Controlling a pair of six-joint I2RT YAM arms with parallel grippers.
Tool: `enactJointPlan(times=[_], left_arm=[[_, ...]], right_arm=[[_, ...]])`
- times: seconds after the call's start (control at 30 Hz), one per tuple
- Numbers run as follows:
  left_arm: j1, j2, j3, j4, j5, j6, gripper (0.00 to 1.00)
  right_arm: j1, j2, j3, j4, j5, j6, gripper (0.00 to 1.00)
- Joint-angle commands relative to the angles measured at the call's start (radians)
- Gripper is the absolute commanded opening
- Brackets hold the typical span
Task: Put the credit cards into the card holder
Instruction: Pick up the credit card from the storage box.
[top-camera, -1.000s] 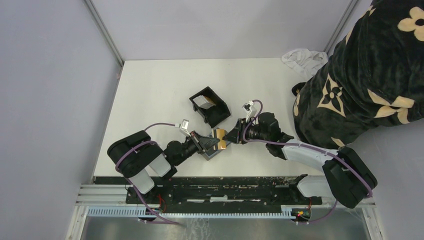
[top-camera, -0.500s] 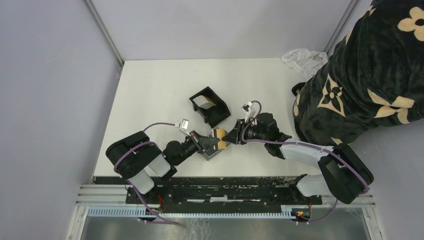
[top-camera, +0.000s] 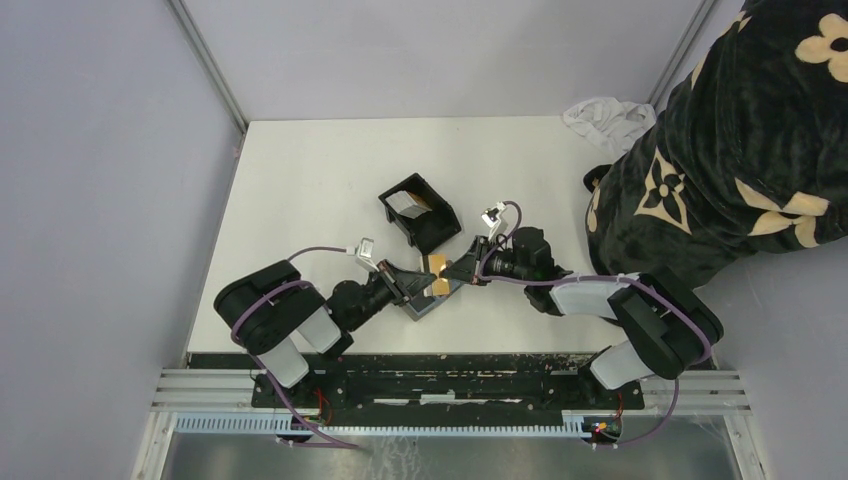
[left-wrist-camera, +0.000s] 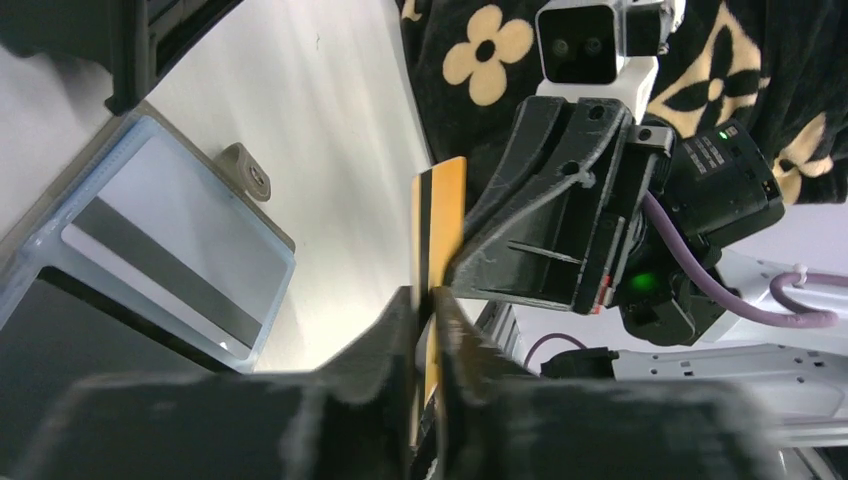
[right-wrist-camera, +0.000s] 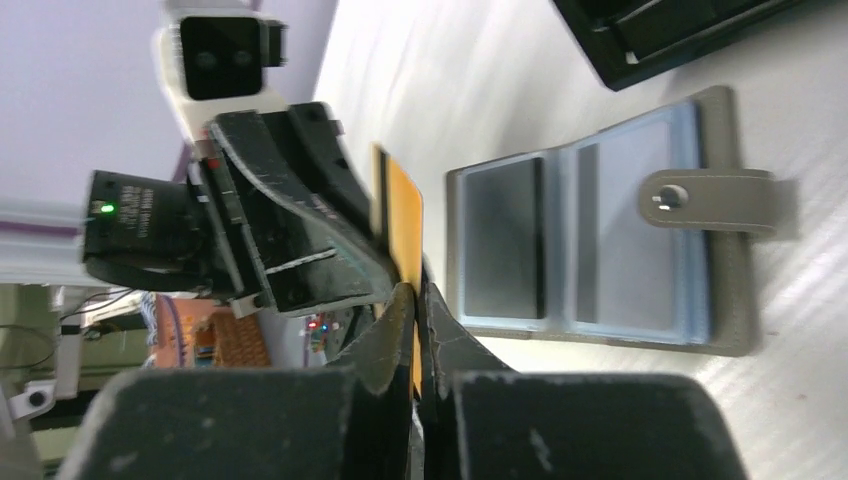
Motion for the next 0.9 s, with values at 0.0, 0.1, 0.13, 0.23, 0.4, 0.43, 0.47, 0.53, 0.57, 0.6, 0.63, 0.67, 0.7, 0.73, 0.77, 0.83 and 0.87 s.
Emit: enactJointPlan(times=[0.0, 0.1, 0.13, 0.23, 0.4, 0.43, 0.47, 0.53, 0.57, 0.6, 0.63, 0.67, 0.7, 0.73, 0.77, 0.83, 0.87], left_arm=[[-0.018, 0.002, -0.016, 0.201, -0.011, -0.065, 0.32], [-0.013, -0.008, -0.060, 0.201, -0.071, -0.081, 0.46], [-0.013, -0.013, -0.076, 0.201, -0.090, -0.087, 0.48], [-0.010, -0.034, -0.118, 0.198, -0.144, -0.099, 0.51], [0.000, -0.082, -0.141, 0.124, -0.178, -0.118, 0.53], [-0.001, -0.099, -0.146, 0.099, -0.184, -0.120, 0.53], [0.000, -0.120, -0.147, 0.064, -0.188, -0.119, 0.53], [-0.001, -0.184, -0.146, -0.034, -0.200, -0.112, 0.53], [0.000, -0.225, -0.141, -0.110, -0.209, -0.103, 0.53], [-0.001, -0.273, -0.133, -0.189, -0.219, -0.092, 0.53], [-0.001, -0.329, -0.121, -0.279, -0.231, -0.071, 0.53], [-0.003, -0.385, -0.104, -0.385, -0.250, -0.048, 0.53], [-0.008, -0.449, -0.081, -0.497, -0.272, -0.023, 0.52], [-0.014, -0.504, -0.060, -0.612, -0.299, 0.001, 0.52], [-0.021, -0.561, -0.045, -0.691, -0.332, 0.019, 0.51], [-0.027, -0.650, -0.039, -0.801, -0.385, 0.037, 0.49], [-0.029, -0.691, -0.034, -0.852, -0.399, 0.044, 0.48]], right_arm=[[0.020, -0.007, 0.001, 0.160, -0.066, 0.068, 0.01], [0.021, -0.050, 0.015, 0.075, -0.046, 0.049, 0.01], [0.021, -0.067, 0.022, 0.030, -0.038, 0.036, 0.01], [0.023, -0.115, 0.067, -0.127, -0.010, -0.023, 0.01], [0.033, -0.189, 0.162, -0.416, 0.065, -0.130, 0.01], [0.036, -0.203, 0.185, -0.470, 0.084, -0.151, 0.01], [0.040, -0.214, 0.205, -0.525, 0.104, -0.173, 0.01], [0.043, -0.219, 0.240, -0.611, 0.146, -0.208, 0.01], [0.043, -0.213, 0.261, -0.654, 0.164, -0.226, 0.01], [0.044, -0.201, 0.283, -0.691, 0.175, -0.249, 0.01], [0.045, -0.184, 0.307, -0.730, 0.187, -0.271, 0.01], [0.048, -0.167, 0.328, -0.775, 0.200, -0.294, 0.01], [0.051, -0.147, 0.348, -0.799, 0.213, -0.314, 0.01], [0.053, -0.125, 0.366, -0.820, 0.218, -0.335, 0.01], [0.058, -0.101, 0.386, -0.838, 0.222, -0.350, 0.01], [0.067, -0.058, 0.427, -0.873, 0.242, -0.392, 0.01], [0.074, -0.036, 0.448, -0.889, 0.251, -0.408, 0.01]])
